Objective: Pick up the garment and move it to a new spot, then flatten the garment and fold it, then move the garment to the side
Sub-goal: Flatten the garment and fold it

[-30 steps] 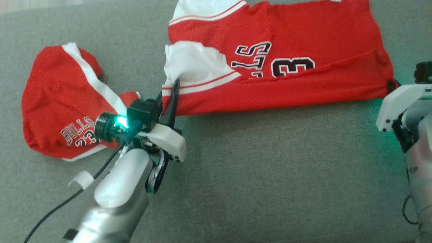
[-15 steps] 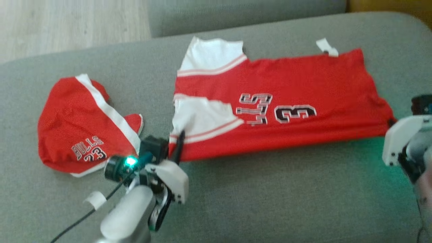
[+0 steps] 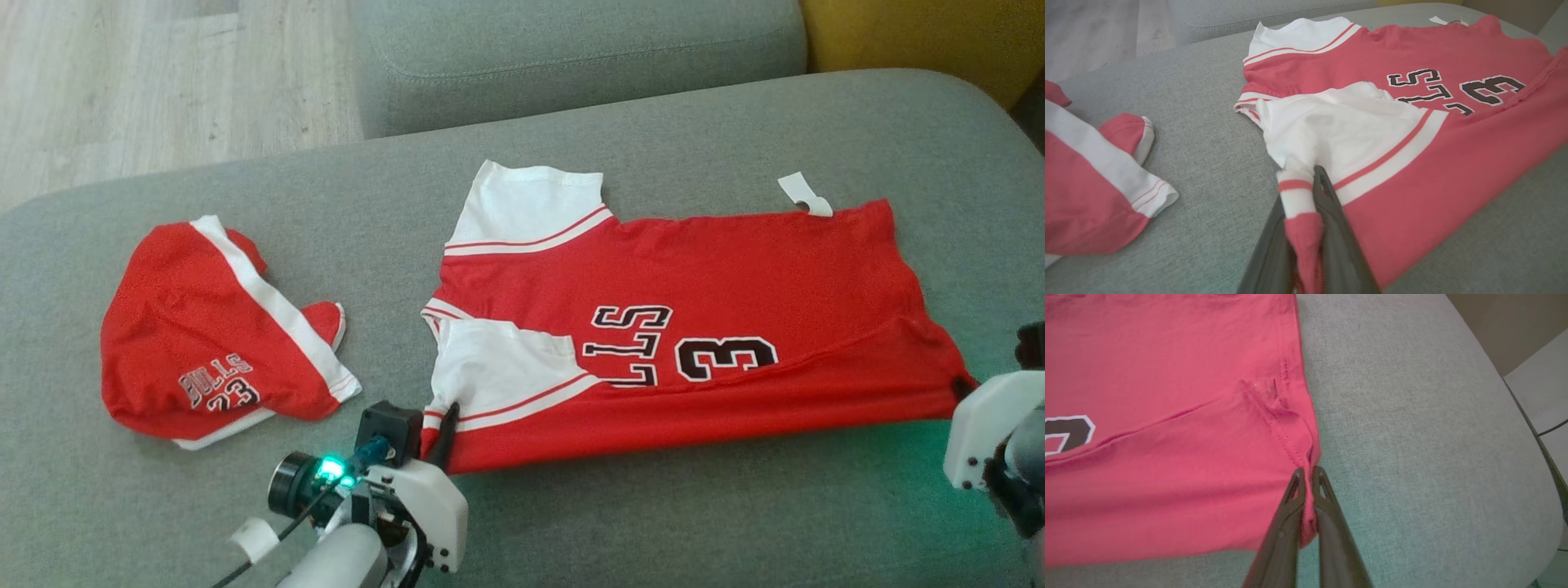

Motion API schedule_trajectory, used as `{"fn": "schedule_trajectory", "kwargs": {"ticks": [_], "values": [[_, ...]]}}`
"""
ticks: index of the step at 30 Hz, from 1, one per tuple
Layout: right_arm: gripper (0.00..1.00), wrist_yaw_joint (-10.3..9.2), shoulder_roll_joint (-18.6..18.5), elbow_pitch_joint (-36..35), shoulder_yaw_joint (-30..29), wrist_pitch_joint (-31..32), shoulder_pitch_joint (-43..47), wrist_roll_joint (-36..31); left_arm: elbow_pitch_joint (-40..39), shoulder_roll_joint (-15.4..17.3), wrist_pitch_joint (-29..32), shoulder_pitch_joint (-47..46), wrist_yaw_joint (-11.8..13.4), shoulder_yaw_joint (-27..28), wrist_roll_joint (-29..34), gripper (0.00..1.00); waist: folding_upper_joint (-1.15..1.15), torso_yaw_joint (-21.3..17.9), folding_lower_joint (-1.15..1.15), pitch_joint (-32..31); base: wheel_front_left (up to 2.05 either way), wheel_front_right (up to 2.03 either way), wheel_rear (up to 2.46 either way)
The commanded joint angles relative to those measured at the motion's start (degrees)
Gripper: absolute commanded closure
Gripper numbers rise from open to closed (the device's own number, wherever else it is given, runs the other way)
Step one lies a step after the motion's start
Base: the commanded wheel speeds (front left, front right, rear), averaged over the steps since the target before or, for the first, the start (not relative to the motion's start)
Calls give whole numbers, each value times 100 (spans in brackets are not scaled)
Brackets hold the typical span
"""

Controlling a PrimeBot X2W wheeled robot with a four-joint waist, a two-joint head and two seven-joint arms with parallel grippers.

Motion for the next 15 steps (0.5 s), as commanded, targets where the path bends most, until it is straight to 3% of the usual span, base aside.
{"fn": "schedule_trajectory", "kwargs": {"ticks": [1, 6, 7, 8, 9, 10, 15], "values": [[100, -5, -151, -234, -6, -4, -83, 9, -145, 180, -6, -172, 90, 209, -50, 100, 0, -4, 1, 12, 0, 0, 0], [100, -5, 98, -800, -308, 107, 261, -104, -197, 167, -78, -182, 60, 185, -69, 100, 0, -18, 1, 98, 0, 0, 0], [58, -5, 144, -908, -393, 71, 303, -151, -192, 164, -88, -192, 57, 181, -70, 100, 0, -18, 1, 113, 0, 0, 0], [0, -5, 199, -1008, -491, 26, 337, -193, -185, 162, -95, -205, 59, 179, -70, 100, 0, -18, 1, 135, 0, 0, 0], [0, -5, 267, -1090, -584, 5, 362, -210, -178, 159, -98, -221, 68, 179, -70, 60, 0, -17, 1, 157, 0, 0, 0], [0, -5, 371, -1281, -706, -80, 392, -263, -156, 152, -83, -250, 99, 179, -67, 0, 0, -13, 1, 191, 0, 0, 0], [0, -5, 667, -1860, -944, -516, 387, -274, -272, 179, -342, -379, 264, 339, -47, 0, 0, -16, 1, 290, 0, 0, 0]]}}
